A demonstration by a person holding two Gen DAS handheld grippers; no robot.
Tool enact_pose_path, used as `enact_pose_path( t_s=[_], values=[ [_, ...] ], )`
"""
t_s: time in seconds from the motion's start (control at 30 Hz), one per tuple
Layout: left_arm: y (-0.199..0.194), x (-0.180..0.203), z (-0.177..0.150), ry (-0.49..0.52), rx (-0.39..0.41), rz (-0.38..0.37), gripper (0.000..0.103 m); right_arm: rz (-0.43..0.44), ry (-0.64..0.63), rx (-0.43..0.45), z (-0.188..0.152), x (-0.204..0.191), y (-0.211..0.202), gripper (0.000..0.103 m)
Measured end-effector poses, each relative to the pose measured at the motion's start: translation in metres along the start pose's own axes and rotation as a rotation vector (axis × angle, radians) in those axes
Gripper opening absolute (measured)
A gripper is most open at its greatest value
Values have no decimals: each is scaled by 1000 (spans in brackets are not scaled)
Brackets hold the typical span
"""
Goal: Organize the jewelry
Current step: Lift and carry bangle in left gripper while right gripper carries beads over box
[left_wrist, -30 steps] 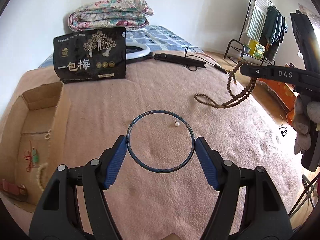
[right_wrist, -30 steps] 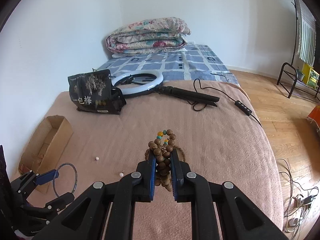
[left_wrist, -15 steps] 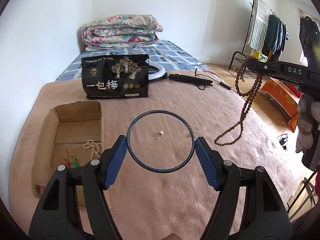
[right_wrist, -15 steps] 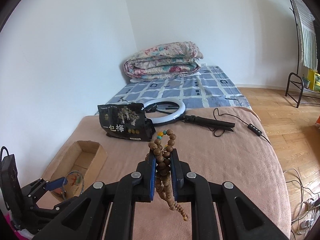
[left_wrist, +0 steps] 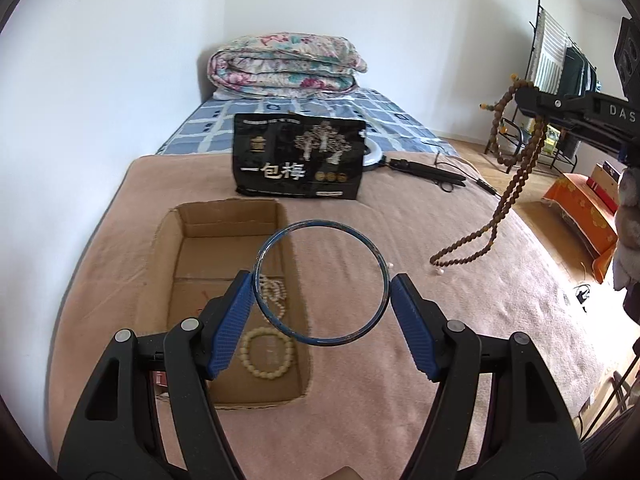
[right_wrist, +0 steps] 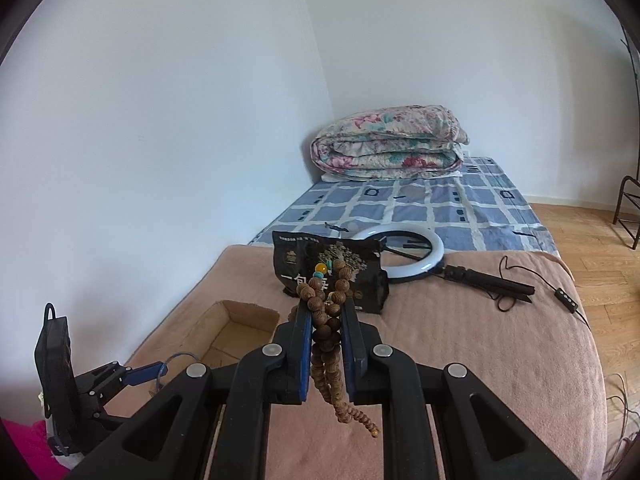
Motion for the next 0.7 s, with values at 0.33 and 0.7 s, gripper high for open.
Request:
enact_pose_path(
  t_s=[0.33,0.7],
  values=[
    [-6,-65,-4,-79,-2,59,72,65,-51,-4,26,-49,38,11],
    [9,-97,-17,-131,-45,74,72,118,-106,-32,43,-101,92,11]
  ],
)
Point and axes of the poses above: each gripper's, at about its wrist camera, not at the fingertips, and y roughly the way its jaws point, x to its right, z to its top, the point moved 3 cm from there along y, roughly the way its jaws point, and after that the axes turned 2 degrees about x, right-handed, at the moved point
